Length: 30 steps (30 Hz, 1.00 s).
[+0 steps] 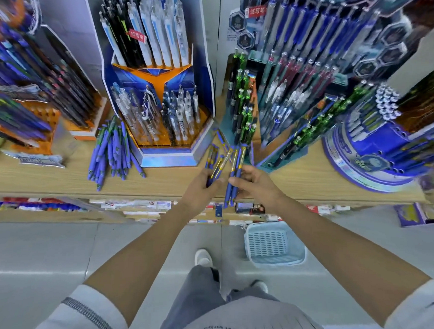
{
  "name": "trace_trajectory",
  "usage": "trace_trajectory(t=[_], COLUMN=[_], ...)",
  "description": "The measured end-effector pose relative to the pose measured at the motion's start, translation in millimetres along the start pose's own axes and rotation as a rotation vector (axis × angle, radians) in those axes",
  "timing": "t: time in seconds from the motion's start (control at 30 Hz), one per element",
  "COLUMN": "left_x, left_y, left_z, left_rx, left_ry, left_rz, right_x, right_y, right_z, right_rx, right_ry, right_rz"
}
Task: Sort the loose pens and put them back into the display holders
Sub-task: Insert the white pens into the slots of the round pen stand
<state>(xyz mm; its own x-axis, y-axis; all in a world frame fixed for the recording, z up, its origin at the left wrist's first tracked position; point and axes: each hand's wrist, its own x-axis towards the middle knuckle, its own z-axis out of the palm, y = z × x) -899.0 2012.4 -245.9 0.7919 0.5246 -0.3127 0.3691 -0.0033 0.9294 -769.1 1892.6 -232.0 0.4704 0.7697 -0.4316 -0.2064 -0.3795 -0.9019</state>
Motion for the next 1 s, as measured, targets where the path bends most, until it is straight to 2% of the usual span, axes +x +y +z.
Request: trace_trajectory(t=[0.17, 0.4, 0.53, 0.73, 1.0], left_x=[-24.3, -31.4, -27.2, -2.5, 65.7], left_y=[18.3, 54.9, 81.5, 107.4, 139.9], left_z=[56.5, 148.4, 199.3, 243.8, 269.3], left_rx=[0.065, 0.257, 0.3, 0.289, 0.273], left_ry=[-0.061, -0.137, -0.144, -0.206, -0.359], left_rz=[0.108, 0.189, 0.227, 0.288, 0.345], right_x=[-46.2, -121.0, -153.9, -171.1, -147.9], right_y=[7.4, 16.4, 19.7, 20.6, 12.0], right_z=[-42.1, -122.4, -168.4, -221.6, -285.2], right_rx=[0.109, 0.19, 0.207, 0.2, 0.061], right_ry=[0.099, 0.171, 0.271, 0.526, 1.077], right_rz=[-0.108, -0.138, -0.159, -0.184, -0.138])
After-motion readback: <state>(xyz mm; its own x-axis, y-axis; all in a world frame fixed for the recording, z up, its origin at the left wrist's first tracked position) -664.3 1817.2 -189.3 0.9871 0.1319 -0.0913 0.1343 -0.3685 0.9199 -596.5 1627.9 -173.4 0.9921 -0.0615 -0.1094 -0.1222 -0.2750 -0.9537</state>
